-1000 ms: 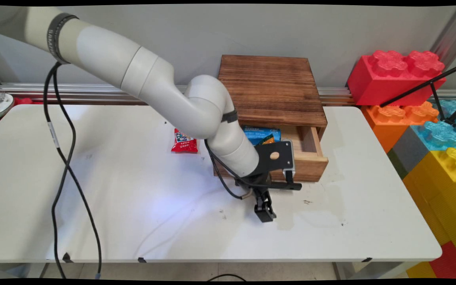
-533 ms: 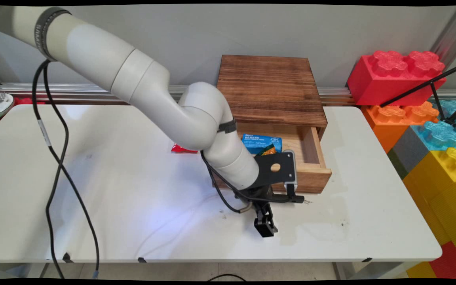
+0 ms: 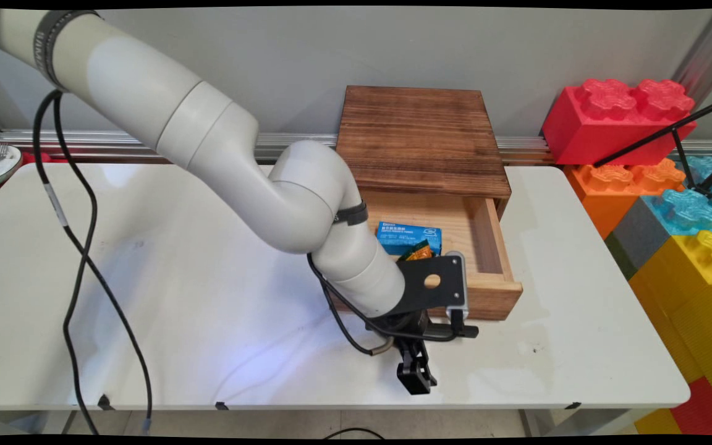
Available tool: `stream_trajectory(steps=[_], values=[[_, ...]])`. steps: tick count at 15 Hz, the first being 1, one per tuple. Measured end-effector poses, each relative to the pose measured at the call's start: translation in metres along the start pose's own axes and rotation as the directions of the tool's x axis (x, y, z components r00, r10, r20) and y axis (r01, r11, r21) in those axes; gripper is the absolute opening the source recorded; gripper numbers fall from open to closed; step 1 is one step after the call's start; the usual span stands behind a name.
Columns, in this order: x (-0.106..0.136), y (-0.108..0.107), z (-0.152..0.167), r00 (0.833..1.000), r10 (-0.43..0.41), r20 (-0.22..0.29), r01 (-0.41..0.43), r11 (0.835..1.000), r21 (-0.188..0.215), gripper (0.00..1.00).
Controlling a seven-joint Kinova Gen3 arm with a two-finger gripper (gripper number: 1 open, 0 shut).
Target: Open the drawer
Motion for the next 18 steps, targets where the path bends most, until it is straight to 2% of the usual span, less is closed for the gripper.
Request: stream_trajectory(steps=[18], values=[[0.002,0.047,-0.011,0.999,0.027,-0.02,-0.028,0.998,-0.054,1.0]])
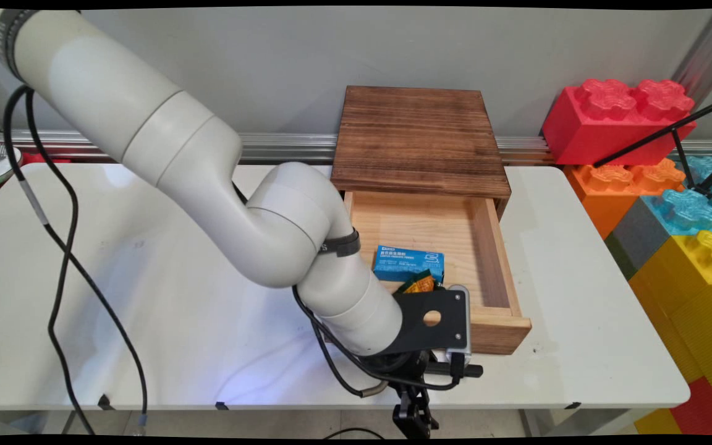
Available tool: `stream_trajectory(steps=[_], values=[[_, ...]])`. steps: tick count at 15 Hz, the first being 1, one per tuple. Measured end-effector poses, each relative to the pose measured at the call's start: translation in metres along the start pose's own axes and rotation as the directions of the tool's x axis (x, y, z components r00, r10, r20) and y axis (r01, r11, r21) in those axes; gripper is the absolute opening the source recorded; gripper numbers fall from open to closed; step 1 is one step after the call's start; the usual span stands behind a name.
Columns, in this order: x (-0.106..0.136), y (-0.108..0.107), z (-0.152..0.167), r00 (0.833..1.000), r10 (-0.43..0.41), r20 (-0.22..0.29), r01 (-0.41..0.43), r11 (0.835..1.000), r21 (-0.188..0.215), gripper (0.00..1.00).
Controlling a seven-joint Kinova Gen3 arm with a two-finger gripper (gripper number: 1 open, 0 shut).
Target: Open the drawer
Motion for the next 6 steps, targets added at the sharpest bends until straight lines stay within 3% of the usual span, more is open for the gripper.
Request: stream_trajectory(steps=[6], values=[[-0.0001,0.0086,-0.0031,1.0,0.008,-0.007,-0.008,1.0,-0.007,1.0]])
